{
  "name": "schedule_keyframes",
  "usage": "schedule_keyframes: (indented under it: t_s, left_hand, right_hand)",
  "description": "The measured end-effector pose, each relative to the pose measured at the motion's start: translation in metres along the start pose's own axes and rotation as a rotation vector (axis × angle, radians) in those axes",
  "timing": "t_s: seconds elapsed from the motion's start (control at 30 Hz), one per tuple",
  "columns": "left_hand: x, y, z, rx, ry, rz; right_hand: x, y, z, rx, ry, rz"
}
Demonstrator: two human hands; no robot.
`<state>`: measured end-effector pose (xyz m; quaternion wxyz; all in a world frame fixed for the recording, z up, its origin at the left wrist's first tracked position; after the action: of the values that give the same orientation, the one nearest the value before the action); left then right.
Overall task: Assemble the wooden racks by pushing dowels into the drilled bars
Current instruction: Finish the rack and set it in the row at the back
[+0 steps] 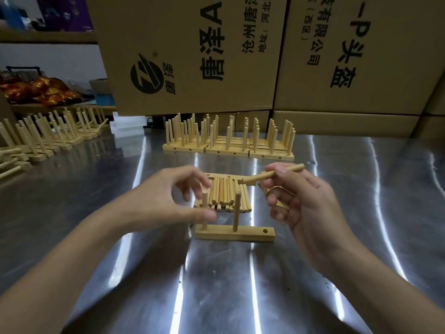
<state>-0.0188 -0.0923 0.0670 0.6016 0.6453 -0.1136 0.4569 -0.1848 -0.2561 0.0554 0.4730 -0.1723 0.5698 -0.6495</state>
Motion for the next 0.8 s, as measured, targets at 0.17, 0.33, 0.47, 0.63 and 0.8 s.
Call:
schedule_keyframes:
  t_s: [0.17, 0.33, 0.47, 0.63, 0.8]
  left_hand:
    - [-0.038, -0.031, 0.007, 0.116, -0.174, 0.144]
    - [-0.032, -0.033, 0.011, 0.093, -0.152, 0.059]
    - [-0.018, -0.036, 0.016, 0.104, 0.030, -0.452]
    - [-0.020, -0.041, 0.020, 0.176, 0.147, -0.979]
    - [-0.022, -0.032, 0.022, 0.138, 0.158, -1.226]
  right_hand:
    - [0.005, 0.000, 0.002, 0.012, 0.012, -0.021]
    - [0.009, -0.003, 0.004, 0.037, 0.013, -0.029]
    - [0.015, -0.013, 0.002, 0.117, 0.022, -0.135]
    - [0.007, -0.024, -0.006, 0.316, -0.044, -0.477]
    - [-0.017, -0.012, -0.014, 0.417, -0.190, -0.872]
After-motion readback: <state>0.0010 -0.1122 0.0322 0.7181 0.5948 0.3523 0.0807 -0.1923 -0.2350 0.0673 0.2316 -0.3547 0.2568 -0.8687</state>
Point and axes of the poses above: each hand's wrist, its own z-axis towards the middle knuckle, its own x-axis out of the back of the hand, y = z × x, the point moved 9 cm from there along z, towards the middle knuckle, and after that the axes turned 2 degrees about x, right-handed, at the moved point
